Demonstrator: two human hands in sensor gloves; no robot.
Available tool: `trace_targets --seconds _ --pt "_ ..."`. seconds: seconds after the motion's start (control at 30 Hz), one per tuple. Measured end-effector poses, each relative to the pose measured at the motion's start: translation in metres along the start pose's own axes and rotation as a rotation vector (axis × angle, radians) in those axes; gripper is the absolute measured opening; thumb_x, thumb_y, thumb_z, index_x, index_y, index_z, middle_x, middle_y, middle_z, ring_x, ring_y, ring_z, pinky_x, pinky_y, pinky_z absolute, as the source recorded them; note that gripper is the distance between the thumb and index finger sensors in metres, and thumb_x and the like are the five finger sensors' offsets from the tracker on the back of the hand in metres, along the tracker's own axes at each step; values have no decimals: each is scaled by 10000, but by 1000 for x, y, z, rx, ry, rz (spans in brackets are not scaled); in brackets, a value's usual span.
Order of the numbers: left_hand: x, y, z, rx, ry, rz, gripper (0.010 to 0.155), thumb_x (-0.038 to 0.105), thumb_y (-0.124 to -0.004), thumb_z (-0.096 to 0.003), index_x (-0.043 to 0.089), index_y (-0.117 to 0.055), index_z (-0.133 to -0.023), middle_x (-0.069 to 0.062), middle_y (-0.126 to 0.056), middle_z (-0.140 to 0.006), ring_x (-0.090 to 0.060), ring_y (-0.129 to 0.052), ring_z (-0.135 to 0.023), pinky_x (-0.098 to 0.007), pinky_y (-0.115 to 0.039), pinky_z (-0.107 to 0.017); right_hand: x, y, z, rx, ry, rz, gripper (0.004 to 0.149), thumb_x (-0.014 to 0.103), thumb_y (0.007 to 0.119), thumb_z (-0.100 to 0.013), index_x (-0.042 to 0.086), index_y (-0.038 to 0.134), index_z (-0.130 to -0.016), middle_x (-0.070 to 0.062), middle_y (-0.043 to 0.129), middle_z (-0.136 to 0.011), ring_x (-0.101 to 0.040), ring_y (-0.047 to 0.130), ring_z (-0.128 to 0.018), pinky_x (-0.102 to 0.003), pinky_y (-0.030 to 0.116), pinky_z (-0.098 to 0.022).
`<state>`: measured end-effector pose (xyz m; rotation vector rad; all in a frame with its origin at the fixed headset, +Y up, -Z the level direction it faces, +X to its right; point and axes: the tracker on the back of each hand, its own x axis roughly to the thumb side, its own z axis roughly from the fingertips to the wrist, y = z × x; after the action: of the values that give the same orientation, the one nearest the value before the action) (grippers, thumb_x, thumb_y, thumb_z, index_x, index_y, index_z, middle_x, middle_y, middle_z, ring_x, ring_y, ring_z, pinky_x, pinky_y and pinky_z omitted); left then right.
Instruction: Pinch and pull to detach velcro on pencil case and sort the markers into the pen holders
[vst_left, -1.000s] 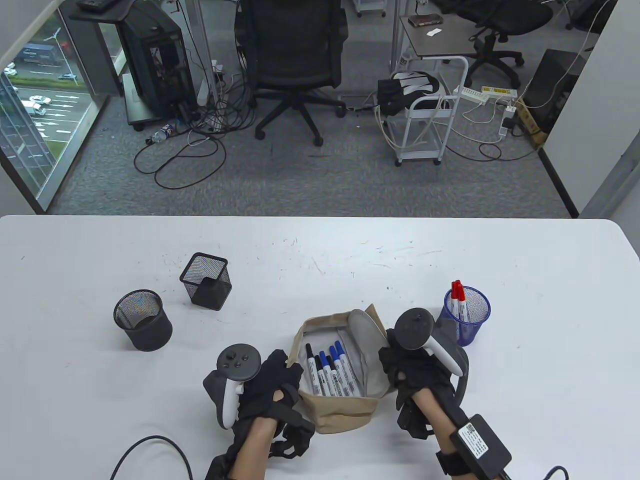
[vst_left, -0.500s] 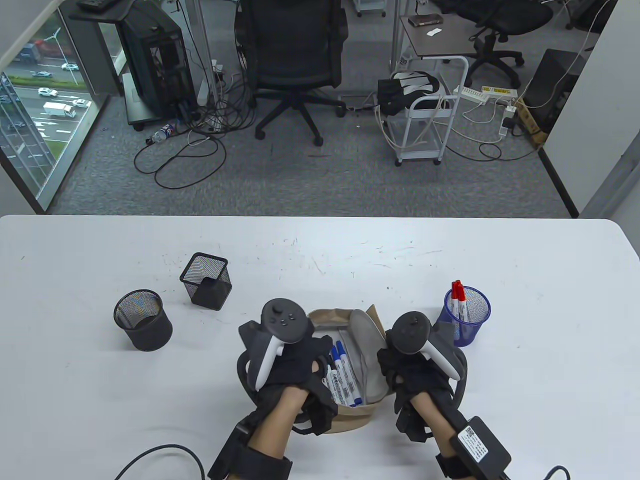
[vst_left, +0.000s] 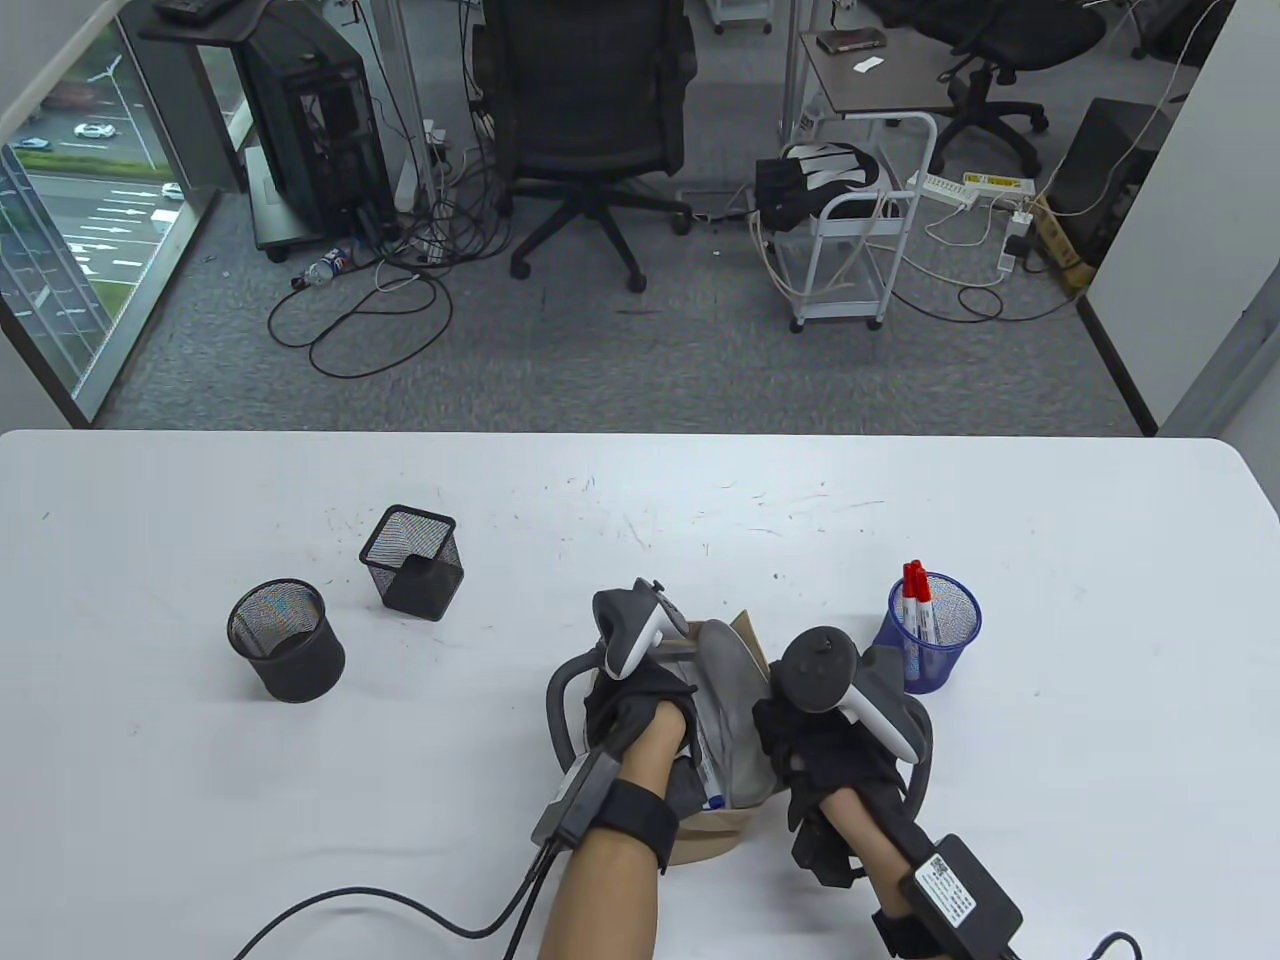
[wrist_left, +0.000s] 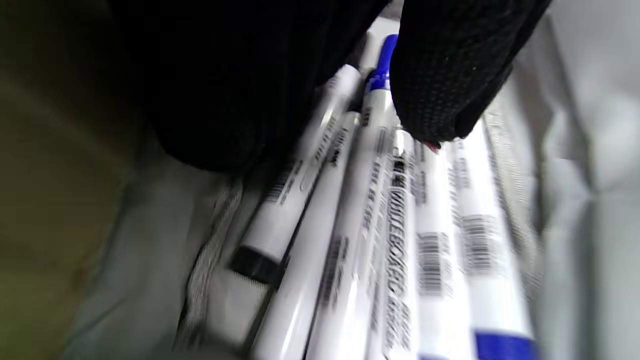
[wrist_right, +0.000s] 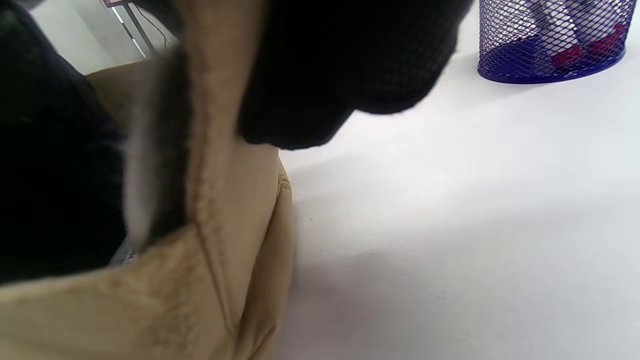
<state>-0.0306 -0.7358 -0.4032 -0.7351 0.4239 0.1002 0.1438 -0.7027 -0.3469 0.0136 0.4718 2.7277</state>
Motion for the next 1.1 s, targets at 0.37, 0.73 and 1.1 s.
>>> trace_targets --seconds 0.37,0.73,1.1 --pt "14 -2 -8 -2 3 -92 713 399 -1001 -443 -8 -795 -991 -147 -1064 -754 -274 -1154 -502 -274 -1030 -293 5 4 1 -16 5 24 553 288 849 -506 -14 732 -954 -160 1032 -676 -162 1054 -209 -282 894 -153" --pt "-40 66 33 117 -324 439 614 375 -1031 -402 208 -864 -969 -53 -1091 -780 -275 -1147 -556 -305 -1020 -321 2 2 0 -6 7 4 549 287 849 -506 -15 734 -951 -160 1032 -674 -161 1055 -207 -280 894 -150" --pt "-177 177 17 705 -191 575 547 485 -984 -408 270 -897 -904 32 -1106 -747 -170 -1152 -497 -300 -991 -320 5 4 1 -16 -7 11 557 289 845 -508 -15 724 -958 -160 1029 -677 -161 1053 -209 -281 891 -154"
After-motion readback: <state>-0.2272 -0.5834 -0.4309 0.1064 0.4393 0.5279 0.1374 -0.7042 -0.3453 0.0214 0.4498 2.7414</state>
